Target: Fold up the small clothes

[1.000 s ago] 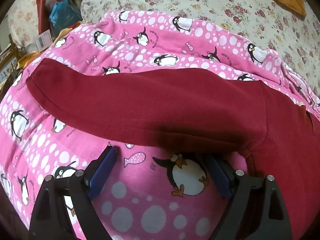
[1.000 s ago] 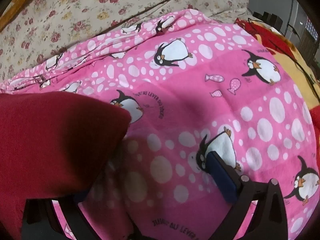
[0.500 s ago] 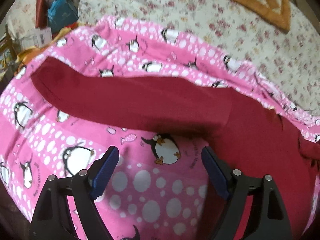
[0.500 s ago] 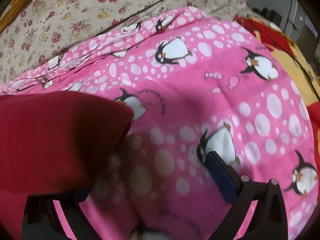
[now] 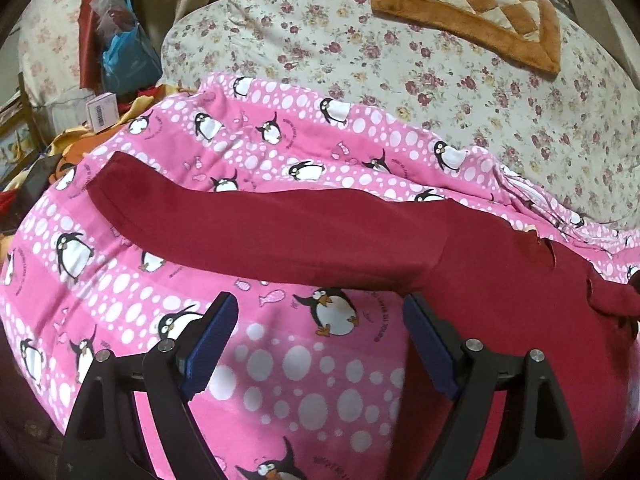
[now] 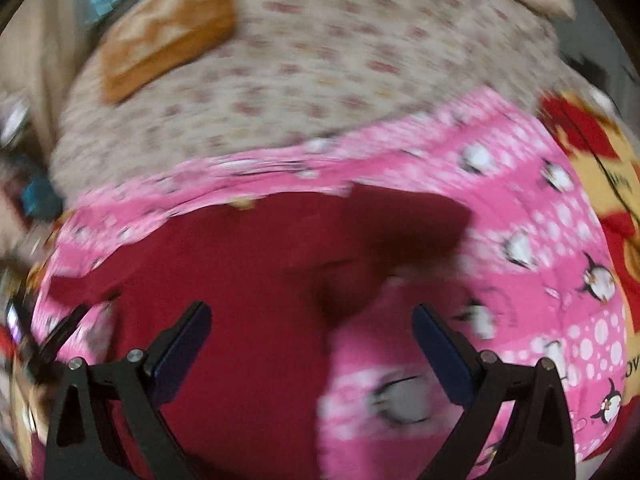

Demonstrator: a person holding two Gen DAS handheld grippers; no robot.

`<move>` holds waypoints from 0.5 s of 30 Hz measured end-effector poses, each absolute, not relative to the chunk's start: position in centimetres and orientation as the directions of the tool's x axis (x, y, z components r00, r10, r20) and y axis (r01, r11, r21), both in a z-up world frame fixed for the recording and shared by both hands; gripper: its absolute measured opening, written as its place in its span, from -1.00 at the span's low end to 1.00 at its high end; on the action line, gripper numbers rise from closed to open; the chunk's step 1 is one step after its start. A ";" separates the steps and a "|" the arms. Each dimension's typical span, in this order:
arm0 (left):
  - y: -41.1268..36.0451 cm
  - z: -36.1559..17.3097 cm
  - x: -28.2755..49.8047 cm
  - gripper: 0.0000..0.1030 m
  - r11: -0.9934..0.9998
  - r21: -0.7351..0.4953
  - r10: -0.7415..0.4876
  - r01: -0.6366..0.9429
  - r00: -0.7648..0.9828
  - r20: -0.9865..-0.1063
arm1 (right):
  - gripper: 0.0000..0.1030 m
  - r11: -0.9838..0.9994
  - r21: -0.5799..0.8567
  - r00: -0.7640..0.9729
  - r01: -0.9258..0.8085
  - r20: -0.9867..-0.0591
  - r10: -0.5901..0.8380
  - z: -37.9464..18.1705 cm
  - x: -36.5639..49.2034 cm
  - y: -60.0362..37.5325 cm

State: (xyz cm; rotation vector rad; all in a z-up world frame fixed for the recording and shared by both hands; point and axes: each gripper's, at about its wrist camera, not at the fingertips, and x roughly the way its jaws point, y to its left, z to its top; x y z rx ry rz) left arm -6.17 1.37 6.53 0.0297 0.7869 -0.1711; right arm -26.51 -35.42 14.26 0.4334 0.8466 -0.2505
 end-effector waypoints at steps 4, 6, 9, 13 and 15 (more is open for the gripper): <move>2.2 6.6 -6.2 0.31 0.988 -0.042 -0.133 0.147 0.694 -0.707 | 0.99 0.926 0.285 0.631 0.249 -0.773 0.068 14.7 -24.3 -29.6; 2.5 6.7 -6.4 0.31 0.989 -0.031 -0.122 0.142 0.702 -0.702 | 0.99 0.939 0.274 0.623 0.209 -0.777 0.088 14.3 -22.9 -26.9; 2.6 6.7 -6.6 0.31 0.989 -0.028 -0.123 0.145 0.701 -0.703 | 0.99 0.958 0.186 0.626 0.219 -0.780 0.008 13.1 -21.0 -24.6; 2.6 6.7 -6.7 0.31 0.987 -0.030 -0.132 0.159 0.687 -0.715 | 0.99 0.963 0.082 0.600 0.255 -0.794 -0.091 10.9 -18.2 -24.2; 2.5 6.7 -6.7 0.31 0.986 -0.024 -0.133 0.165 0.687 -0.715 | 0.99 0.961 0.053 0.587 0.270 -0.801 -0.120 9.6 -16.8 -24.5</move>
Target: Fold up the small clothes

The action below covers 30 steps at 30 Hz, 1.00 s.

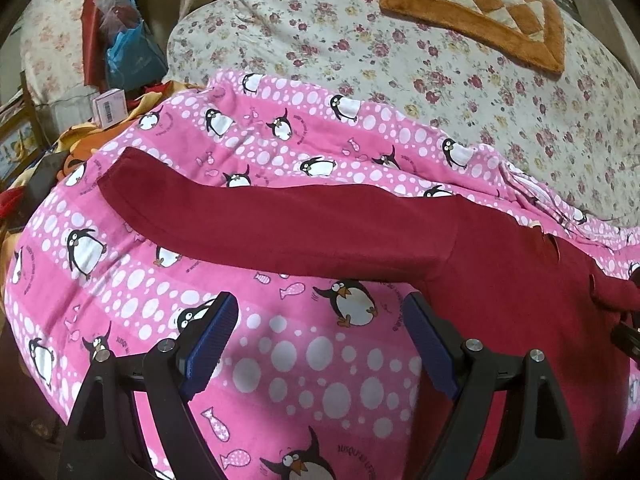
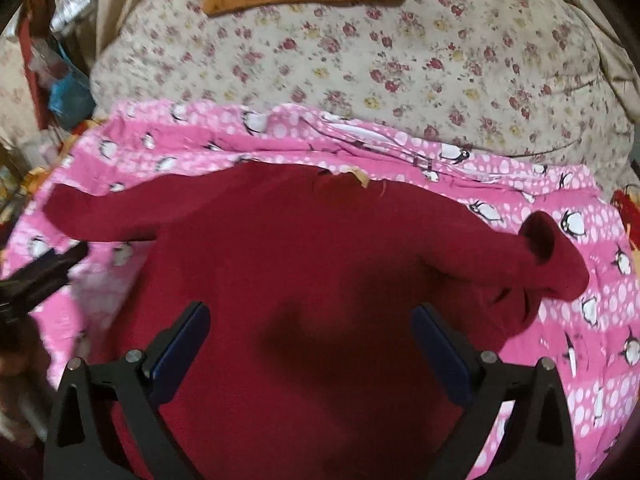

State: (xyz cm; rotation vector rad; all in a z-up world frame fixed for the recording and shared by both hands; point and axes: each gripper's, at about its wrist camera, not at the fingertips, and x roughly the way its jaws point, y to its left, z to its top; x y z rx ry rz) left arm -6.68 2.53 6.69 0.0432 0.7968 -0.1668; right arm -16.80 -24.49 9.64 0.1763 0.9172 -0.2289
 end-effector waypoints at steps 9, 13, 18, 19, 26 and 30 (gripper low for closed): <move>1.4 6.2 -6.0 0.31 0.981 -0.051 -0.164 0.187 0.657 -0.736 | 0.99 0.944 0.098 0.574 0.316 -0.812 -0.108 6.5 -14.4 -26.3; 0.0 6.0 -6.2 0.31 0.976 -0.032 -0.168 0.215 0.658 -0.734 | 0.99 0.938 0.114 0.574 0.328 -0.813 -0.102 6.0 -14.1 -26.4; -0.7 5.5 -5.8 0.31 0.976 -0.005 -0.150 0.220 0.651 -0.744 | 0.99 0.934 0.118 0.573 0.338 -0.812 -0.105 5.5 -13.8 -26.7; -0.6 5.4 -5.7 0.31 0.976 -0.006 -0.149 0.218 0.648 -0.747 | 0.99 0.934 0.116 0.572 0.339 -0.814 -0.106 5.5 -13.6 -26.7; 0.7 4.9 -4.8 0.31 0.984 -0.033 -0.137 0.173 0.634 -0.761 | 0.99 0.938 0.114 0.582 0.329 -0.806 -0.106 5.5 -13.3 -26.6; 2.4 5.0 -4.0 0.31 0.994 -0.047 -0.100 0.100 0.641 -0.761 | 0.99 0.940 0.123 0.578 0.318 -0.811 -0.090 5.2 -13.1 -26.4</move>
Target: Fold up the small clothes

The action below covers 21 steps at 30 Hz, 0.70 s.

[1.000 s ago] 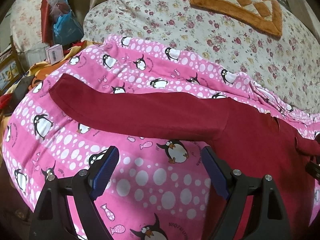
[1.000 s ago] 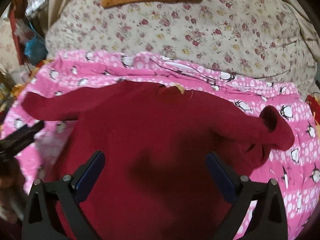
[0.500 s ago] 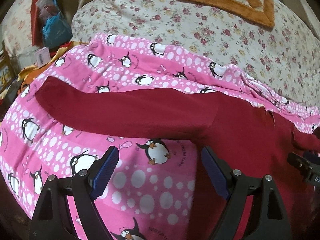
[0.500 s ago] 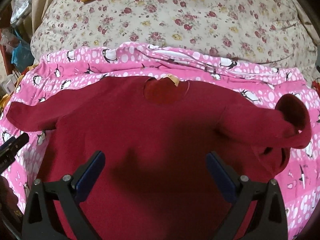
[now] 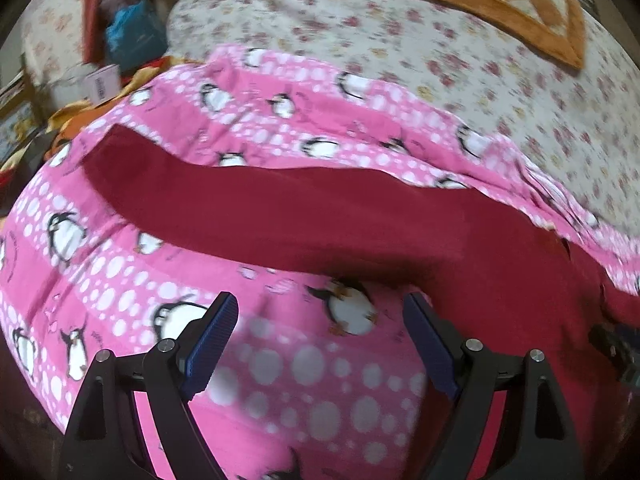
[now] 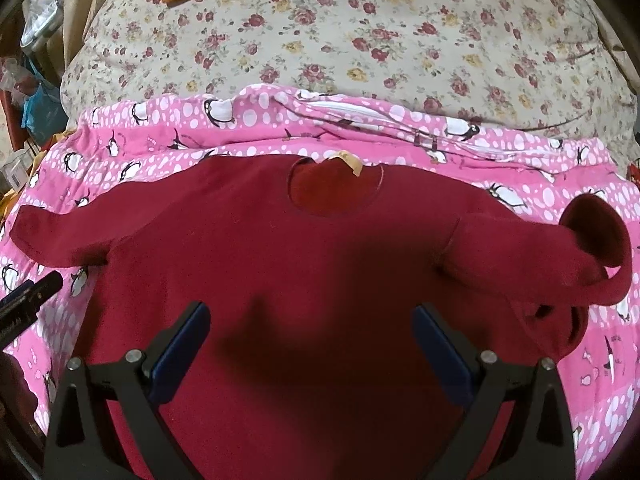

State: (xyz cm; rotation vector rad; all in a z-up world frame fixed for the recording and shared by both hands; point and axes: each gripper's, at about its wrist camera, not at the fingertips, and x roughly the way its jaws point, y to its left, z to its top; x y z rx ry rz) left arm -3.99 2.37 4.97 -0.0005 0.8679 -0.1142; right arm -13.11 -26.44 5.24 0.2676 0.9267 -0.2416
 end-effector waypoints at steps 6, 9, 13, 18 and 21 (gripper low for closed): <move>6.2 5.3 -1.4 0.31 0.998 0.036 0.067 -0.060 0.665 -0.744 | 0.99 0.942 0.145 0.575 0.304 -0.816 -0.060 5.0 -13.0 -26.4; 8.6 5.4 0.2 0.31 0.991 0.037 0.112 -0.126 0.658 -0.745 | 0.99 0.943 0.150 0.571 0.298 -0.820 -0.050 4.8 -12.9 -26.3; 12.0 5.1 2.2 0.31 0.979 -0.013 0.121 -0.202 0.637 -0.761 | 0.99 0.944 0.153 0.563 0.292 -0.825 -0.040 4.5 -12.7 -26.2; 14.9 5.0 4.8 0.27 0.961 -0.021 0.165 -0.276 0.632 -0.757 | 0.99 0.945 0.163 0.546 0.285 -0.838 -0.020 3.9 -12.4 -26.2; 16.5 4.7 6.3 0.27 0.944 -0.017 0.206 -0.330 0.628 -0.750 | 0.99 0.945 0.165 0.543 0.281 -0.840 -0.015 3.8 -12.2 -26.1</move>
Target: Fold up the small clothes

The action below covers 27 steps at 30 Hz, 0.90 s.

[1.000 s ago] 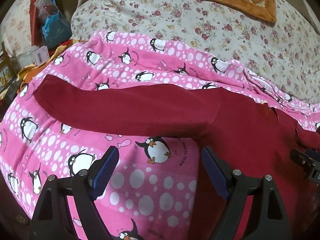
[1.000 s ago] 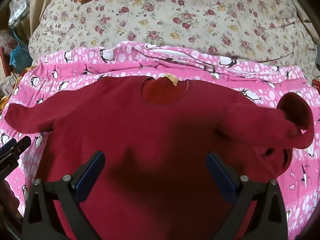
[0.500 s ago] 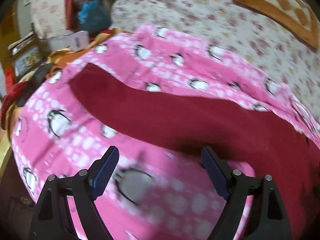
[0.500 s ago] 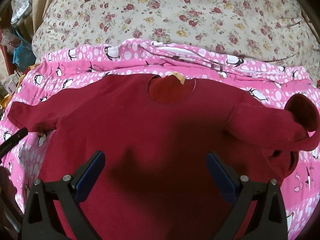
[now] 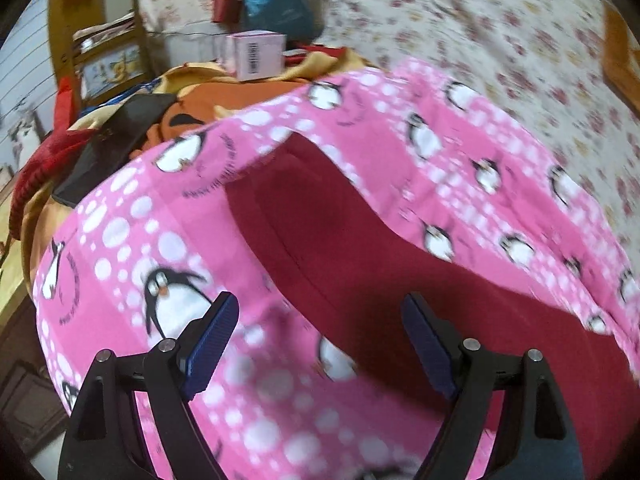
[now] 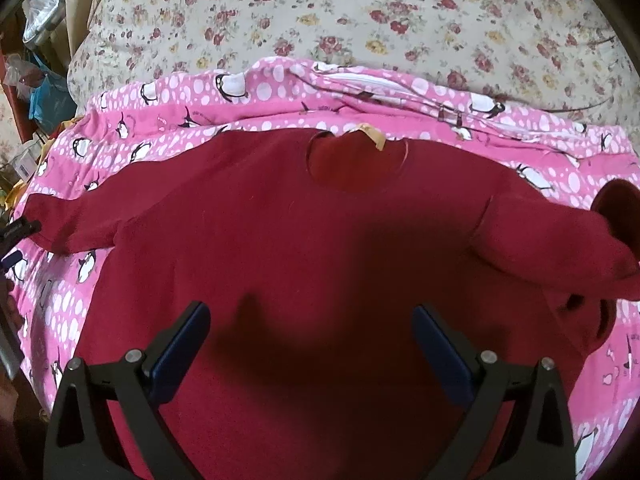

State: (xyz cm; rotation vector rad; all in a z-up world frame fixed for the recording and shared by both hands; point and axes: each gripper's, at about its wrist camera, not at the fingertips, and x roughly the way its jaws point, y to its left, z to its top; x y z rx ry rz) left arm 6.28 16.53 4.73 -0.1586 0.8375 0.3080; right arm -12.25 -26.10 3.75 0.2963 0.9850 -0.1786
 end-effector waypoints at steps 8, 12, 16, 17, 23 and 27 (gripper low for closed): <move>17.9 3.1 9.2 0.26 0.923 0.046 0.283 -0.382 0.594 -0.753 | 0.99 0.955 0.130 0.529 0.266 -0.848 -0.032 3.1 -11.7 -25.7; 17.7 2.8 9.7 0.26 0.916 0.071 0.314 -0.394 0.596 -0.739 | 0.99 0.959 0.122 0.525 0.257 -0.850 -0.032 2.9 -11.5 -25.6; 17.3 2.7 9.8 -0.40 0.919 0.092 0.324 -0.383 0.602 -0.730 | 0.99 0.959 0.117 0.524 0.258 -0.851 -0.037 2.9 -11.3 -25.7; 17.2 2.7 9.8 -0.94 0.923 0.089 0.316 -0.375 0.603 -0.732 | 0.99 0.959 0.116 0.524 0.258 -0.851 -0.038 2.9 -11.3 -25.7; 17.3 3.9 8.8 -1.00 0.939 -0.056 0.185 -0.341 0.633 -0.752 | 0.99 0.958 0.116 0.525 0.264 -0.850 -0.041 3.1 -11.3 -25.9; 14.2 6.5 6.7 -1.00 0.966 -0.130 0.065 -0.222 0.701 -0.710 | 0.99 0.952 0.129 0.536 0.276 -0.843 -0.041 3.4 -11.5 -26.2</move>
